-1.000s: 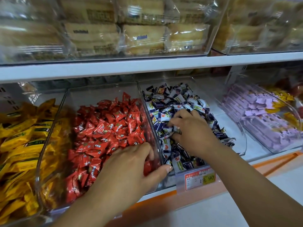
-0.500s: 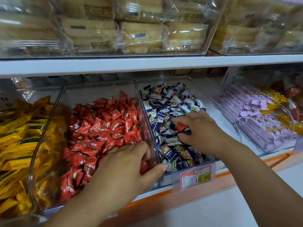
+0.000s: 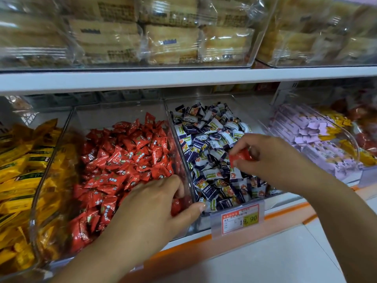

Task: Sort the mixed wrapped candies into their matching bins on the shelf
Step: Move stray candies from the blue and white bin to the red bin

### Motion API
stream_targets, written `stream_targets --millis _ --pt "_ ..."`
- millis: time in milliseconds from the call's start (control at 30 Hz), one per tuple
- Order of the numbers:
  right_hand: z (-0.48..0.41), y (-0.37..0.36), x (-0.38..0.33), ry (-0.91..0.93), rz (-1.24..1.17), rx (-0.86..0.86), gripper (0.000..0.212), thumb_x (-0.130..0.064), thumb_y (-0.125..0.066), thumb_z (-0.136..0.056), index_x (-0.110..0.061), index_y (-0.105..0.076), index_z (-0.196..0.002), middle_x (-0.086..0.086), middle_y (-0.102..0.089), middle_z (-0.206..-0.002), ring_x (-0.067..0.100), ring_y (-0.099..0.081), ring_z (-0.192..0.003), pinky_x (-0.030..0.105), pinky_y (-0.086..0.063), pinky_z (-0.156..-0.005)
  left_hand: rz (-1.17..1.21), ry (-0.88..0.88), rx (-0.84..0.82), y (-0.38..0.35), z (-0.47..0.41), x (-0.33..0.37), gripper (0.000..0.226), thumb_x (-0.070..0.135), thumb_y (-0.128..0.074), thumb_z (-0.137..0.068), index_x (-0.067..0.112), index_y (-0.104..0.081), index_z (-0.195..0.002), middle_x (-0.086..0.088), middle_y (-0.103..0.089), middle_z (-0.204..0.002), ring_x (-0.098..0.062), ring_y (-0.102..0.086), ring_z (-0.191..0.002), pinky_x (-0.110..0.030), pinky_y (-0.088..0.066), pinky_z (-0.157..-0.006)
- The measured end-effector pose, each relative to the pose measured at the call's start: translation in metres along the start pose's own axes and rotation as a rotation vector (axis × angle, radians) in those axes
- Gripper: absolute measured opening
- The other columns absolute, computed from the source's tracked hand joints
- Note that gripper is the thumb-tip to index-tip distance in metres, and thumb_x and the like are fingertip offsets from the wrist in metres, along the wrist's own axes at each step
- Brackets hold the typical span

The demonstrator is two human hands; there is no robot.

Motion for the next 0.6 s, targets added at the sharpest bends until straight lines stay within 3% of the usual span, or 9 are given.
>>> stream_targets --millis 67,133,233,333,500,600 --pt "0.005 -0.006 0.002 -0.013 0.173 -0.231 0.017 -0.024 -0.065 -0.089 -0.04 -0.067 -0.095 -0.021 -0.06 -0.094 -0.007 -0.057 -0.079 0.006 -0.044 -0.067 -0.004 0.001 0.013 0.0 0.0 0.0 0.062 0.086 -0.012 -0.064 0.035 -0.041 -0.085 0.019 -0.055 -0.083 0.0 -0.052 -0.086 -0.021 -0.042 -0.075" --pt "0.002 -0.023 0.004 0.023 0.296 -0.299 0.024 -0.023 -0.057 -0.095 -0.037 -0.066 -0.112 -0.022 -0.058 -0.108 -0.004 -0.052 -0.09 0.008 -0.038 -0.075 0.001 0.01 0.009 0.0 0.0 0.0 0.063 0.086 -0.012 -0.064 0.035 -0.041 -0.085 0.018 -0.056 -0.083 0.0 -0.052 -0.085 -0.021 -0.042 -0.074" --pt "-0.006 -0.045 0.007 0.061 0.246 -0.2 0.032 -0.019 -0.051 -0.099 -0.03 -0.059 -0.128 -0.012 -0.057 -0.125 0.002 -0.048 -0.1 0.015 -0.033 -0.08 0.023 0.012 0.006 0.0 0.0 0.0 0.061 0.086 -0.015 -0.065 0.034 -0.042 -0.083 0.018 -0.056 -0.083 -0.001 -0.053 -0.085 -0.022 -0.042 -0.074" --pt "-0.008 -0.041 0.013 0.03 0.172 -0.08 0.037 -0.015 -0.05 -0.099 -0.03 -0.056 -0.132 -0.009 -0.056 -0.131 0.007 -0.053 -0.108 0.016 -0.037 -0.084 0.024 0.014 0.005 -0.001 0.001 -0.001 0.06 0.087 -0.015 -0.065 0.035 -0.041 -0.084 0.019 -0.056 -0.083 0.0 -0.053 -0.086 -0.022 -0.043 -0.075" --pt "-0.004 -0.04 0.018 0.054 0.264 -0.122 0.04 -0.014 -0.048 -0.099 -0.028 -0.052 -0.136 -0.01 -0.05 -0.129 0.009 -0.049 -0.113 0.012 -0.03 -0.081 0.011 0.015 0.001 -0.001 0.0 -0.001 0.062 0.087 -0.013 -0.064 0.035 -0.041 -0.085 0.019 -0.056 -0.085 0.001 -0.054 -0.088 -0.022 -0.044 -0.076" --pt "-0.005 -0.045 0.017 0.057 0.315 -0.137 0.046 -0.022 -0.052 -0.098 -0.03 -0.043 -0.142 -0.011 -0.047 -0.129 0.009 -0.046 -0.115 0.015 -0.033 -0.086 0.008 0.014 0.002 -0.001 0.0 -0.001 0.062 0.087 -0.013 -0.064 0.036 -0.041 -0.085 0.019 -0.056 -0.085 0.001 -0.054 -0.088 -0.022 -0.043 -0.076"
Point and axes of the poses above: each hand's wrist, its own z-axis away from the middle knuckle, its own y-axis out of the back of the hand, x = y × z, the point moved 2 cm from there along -z, towards the middle knuckle
